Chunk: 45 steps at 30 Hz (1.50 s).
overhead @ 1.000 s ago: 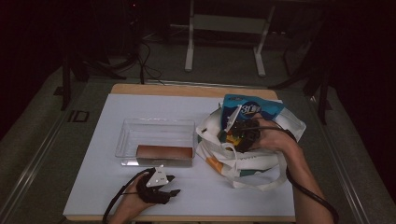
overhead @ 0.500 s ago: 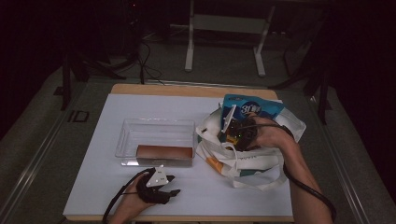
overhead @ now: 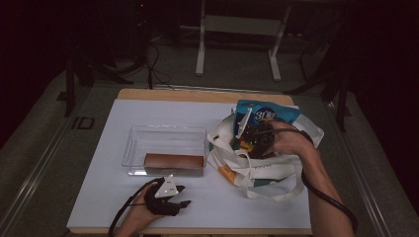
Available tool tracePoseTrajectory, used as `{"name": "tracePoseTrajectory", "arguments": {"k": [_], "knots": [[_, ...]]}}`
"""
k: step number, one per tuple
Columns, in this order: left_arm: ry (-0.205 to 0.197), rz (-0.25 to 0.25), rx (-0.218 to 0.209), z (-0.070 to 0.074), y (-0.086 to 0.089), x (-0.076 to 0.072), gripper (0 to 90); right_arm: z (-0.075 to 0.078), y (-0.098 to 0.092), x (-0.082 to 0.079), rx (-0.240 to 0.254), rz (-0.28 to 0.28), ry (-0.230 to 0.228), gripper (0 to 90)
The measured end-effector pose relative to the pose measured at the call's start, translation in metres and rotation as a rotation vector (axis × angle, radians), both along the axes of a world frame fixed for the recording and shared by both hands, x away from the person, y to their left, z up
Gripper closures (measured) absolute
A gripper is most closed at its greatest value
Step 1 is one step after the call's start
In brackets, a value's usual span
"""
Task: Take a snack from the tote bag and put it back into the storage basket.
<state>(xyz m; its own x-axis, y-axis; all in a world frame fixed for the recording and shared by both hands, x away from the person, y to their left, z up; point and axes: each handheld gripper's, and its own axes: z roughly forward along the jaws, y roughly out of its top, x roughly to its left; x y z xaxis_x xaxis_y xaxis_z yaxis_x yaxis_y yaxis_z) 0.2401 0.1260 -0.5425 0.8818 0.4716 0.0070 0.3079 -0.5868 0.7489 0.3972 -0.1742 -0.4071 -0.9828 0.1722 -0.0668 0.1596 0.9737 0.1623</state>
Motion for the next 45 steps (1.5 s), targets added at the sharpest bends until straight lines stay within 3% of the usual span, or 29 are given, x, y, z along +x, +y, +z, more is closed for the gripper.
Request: {"name": "tracePoseTrajectory", "arguments": {"k": [20,45], "knots": [[-0.002,0.000,0.001,0.000,0.000,0.000,45.9,0.033,-0.004,-0.003,0.028,0.019,-0.047,51.3],[-0.011,0.003,-0.011,0.000,0.001,-0.001,46.0,0.057,-0.002,-0.005,0.057,0.036,-0.092,51.3]]}}
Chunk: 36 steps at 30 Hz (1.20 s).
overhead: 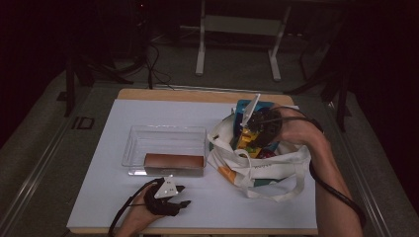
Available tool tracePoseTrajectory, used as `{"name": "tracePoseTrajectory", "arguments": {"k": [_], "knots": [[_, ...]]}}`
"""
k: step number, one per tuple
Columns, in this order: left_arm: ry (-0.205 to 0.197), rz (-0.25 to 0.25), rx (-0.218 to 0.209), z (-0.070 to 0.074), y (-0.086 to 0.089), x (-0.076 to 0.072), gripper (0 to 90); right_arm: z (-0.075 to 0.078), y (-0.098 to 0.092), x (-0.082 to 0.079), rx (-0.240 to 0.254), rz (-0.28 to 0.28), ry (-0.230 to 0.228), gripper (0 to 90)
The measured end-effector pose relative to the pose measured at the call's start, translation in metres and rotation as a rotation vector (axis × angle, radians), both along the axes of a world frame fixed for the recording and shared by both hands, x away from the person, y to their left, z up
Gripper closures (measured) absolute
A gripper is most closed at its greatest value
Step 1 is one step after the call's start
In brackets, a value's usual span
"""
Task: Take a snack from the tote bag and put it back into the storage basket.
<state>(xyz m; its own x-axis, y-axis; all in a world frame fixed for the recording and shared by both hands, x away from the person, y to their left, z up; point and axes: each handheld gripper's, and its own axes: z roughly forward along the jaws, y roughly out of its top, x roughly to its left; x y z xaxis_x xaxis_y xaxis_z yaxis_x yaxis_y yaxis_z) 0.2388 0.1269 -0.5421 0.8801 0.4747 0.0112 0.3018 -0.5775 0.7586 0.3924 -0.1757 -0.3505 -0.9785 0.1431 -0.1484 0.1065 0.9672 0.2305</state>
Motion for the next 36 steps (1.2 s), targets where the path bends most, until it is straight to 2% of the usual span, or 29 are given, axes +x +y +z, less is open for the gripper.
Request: {"name": "tracePoseTrajectory", "arguments": {"k": [10,15,36], "knots": [[-0.007,0.000,-0.008,0.000,0.001,-0.001,46.1,0.009,0.002,-0.002,0.013,0.004,-0.012,51.3],[-0.006,-0.003,-0.007,0.000,0.001,-0.001,46.1,0.018,0.006,-0.003,0.052,0.023,-0.011,51.4],[-0.022,-0.001,-0.014,0.001,0.002,-0.002,46.2,0.031,0.027,-0.002,0.078,0.059,-0.035,51.4]]}}
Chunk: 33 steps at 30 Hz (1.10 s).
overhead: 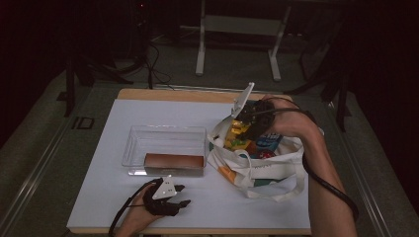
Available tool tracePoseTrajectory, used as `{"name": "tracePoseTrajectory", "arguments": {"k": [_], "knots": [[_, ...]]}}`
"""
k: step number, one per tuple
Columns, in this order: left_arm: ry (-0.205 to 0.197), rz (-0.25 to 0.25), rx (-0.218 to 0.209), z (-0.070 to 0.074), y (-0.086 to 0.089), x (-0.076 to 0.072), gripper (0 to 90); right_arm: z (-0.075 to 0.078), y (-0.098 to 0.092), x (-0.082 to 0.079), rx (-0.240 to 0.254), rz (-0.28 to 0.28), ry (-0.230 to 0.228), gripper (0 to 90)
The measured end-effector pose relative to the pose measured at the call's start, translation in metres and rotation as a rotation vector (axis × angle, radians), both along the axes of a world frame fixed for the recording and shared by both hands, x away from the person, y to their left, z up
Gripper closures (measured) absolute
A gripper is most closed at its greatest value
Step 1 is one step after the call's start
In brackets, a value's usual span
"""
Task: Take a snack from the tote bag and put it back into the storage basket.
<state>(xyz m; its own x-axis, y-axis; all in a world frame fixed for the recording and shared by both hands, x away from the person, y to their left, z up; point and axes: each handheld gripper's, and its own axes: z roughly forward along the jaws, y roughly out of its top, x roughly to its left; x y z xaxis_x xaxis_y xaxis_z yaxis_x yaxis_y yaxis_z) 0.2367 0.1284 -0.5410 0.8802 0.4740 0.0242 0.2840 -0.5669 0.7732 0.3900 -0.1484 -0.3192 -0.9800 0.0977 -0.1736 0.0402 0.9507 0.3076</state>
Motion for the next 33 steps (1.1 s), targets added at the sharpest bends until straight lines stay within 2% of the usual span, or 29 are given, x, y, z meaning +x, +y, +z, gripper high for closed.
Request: {"name": "tracePoseTrajectory", "arguments": {"k": [18,27,33], "knots": [[-0.003,0.003,-0.011,0.000,0.000,0.000,46.3,0.012,0.016,-0.004,0.019,0.029,-0.020,51.4],[0.000,0.002,-0.008,0.000,0.000,0.000,46.3,0.020,0.031,-0.007,0.033,0.054,-0.032,51.4],[0.000,0.001,-0.008,0.000,0.000,0.000,46.3,0.020,0.043,-0.008,0.042,0.072,-0.027,51.4]]}}
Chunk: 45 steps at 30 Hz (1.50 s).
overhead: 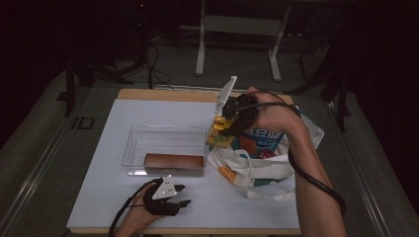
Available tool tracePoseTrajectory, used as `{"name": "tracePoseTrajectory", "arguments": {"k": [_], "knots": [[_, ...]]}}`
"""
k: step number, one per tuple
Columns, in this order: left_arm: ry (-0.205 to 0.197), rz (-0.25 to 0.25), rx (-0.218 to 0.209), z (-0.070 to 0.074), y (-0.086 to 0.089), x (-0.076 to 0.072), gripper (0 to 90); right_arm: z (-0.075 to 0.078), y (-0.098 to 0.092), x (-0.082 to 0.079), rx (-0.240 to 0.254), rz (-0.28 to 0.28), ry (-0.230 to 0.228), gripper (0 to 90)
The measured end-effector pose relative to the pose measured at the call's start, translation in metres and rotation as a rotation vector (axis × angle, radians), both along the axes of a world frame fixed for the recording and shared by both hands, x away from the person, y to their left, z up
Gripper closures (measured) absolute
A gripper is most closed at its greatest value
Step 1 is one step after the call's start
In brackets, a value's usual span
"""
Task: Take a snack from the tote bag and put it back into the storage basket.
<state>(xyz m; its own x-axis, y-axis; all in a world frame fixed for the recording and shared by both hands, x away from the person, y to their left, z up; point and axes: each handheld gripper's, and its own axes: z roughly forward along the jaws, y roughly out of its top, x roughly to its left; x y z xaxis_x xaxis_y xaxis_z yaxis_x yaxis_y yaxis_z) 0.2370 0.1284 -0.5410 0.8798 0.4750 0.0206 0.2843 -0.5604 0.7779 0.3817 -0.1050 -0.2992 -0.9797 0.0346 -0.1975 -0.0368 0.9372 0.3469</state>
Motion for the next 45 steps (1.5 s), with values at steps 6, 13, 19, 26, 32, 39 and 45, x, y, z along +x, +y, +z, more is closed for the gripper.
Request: {"name": "tracePoseTrajectory", "arguments": {"k": [6,13,19,26,32,39,45], "knots": [[0.003,0.001,-0.005,0.000,0.000,0.000,46.2,-0.004,0.013,0.000,0.014,0.022,0.006,51.4],[0.006,0.000,-0.009,0.000,0.001,0.000,46.3,-0.014,0.027,0.001,0.013,0.037,0.021,51.4],[0.002,-0.002,-0.006,0.000,0.000,0.000,46.3,-0.021,0.035,0.003,0.018,0.041,0.025,51.4],[0.001,-0.004,-0.006,0.000,0.000,0.000,46.3,-0.028,0.043,0.005,0.037,0.042,0.023,51.4],[0.002,-0.006,-0.006,0.000,0.000,0.000,46.3,-0.032,0.049,0.006,0.052,0.044,0.024,51.5],[0.001,-0.006,-0.005,0.000,0.000,0.000,46.3,-0.036,0.055,0.007,0.074,0.051,0.024,51.5],[0.000,-0.007,-0.003,0.000,0.000,0.000,46.3,-0.040,0.061,0.008,0.085,0.055,0.027,51.4]]}}
